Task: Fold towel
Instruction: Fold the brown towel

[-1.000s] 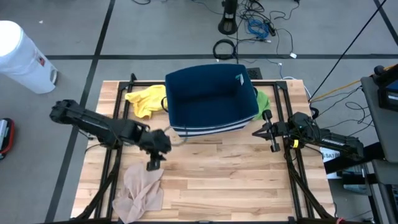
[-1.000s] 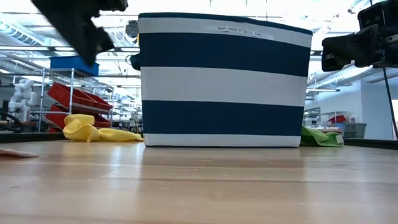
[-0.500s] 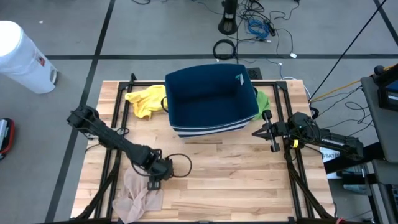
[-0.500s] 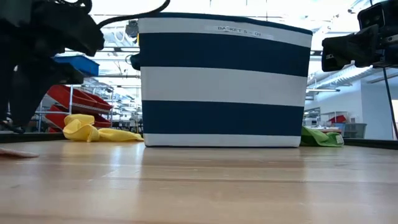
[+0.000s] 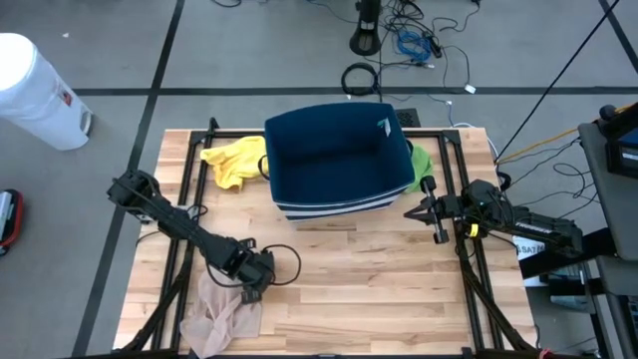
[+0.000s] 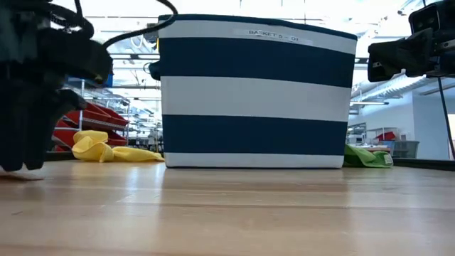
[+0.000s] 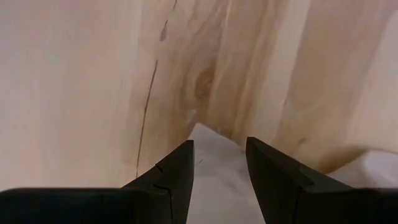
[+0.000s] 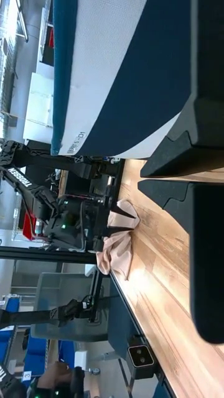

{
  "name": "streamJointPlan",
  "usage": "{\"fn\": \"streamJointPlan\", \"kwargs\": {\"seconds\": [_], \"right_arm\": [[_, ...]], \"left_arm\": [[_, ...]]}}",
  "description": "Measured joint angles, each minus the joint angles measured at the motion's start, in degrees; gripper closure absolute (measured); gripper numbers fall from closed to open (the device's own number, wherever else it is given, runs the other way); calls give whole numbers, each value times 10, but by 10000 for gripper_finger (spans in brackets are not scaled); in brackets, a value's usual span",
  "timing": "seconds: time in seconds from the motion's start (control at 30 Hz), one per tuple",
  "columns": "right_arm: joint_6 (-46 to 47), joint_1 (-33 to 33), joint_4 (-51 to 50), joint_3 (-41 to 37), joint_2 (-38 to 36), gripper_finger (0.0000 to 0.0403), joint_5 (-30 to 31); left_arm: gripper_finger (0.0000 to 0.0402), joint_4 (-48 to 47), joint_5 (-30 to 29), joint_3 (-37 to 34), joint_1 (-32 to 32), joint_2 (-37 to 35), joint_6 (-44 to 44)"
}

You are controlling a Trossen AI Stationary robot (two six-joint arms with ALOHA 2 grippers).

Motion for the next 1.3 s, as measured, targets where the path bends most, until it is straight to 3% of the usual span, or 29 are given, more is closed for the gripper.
{"fn": "streamJointPlan", "kwargs": {"seconds": [0.33,0.73,1.07,1.13,1.3], "right_arm": [[0,0,0,0,0,397,0],[0,0,0,0,0,397,0],[0,0,1,0,0,397,0],[2,0,0,0,0,397,0],[3,0,0,0,0,397,0]], "left_arm": [[256,25,4,-28,0,-1,2],[393,82,-31,-49,13,-1,70],[397,339,-130,-49,99,1,264],[398,399,-125,-49,127,1,308],[398,519,-41,-49,194,1,378]]}}
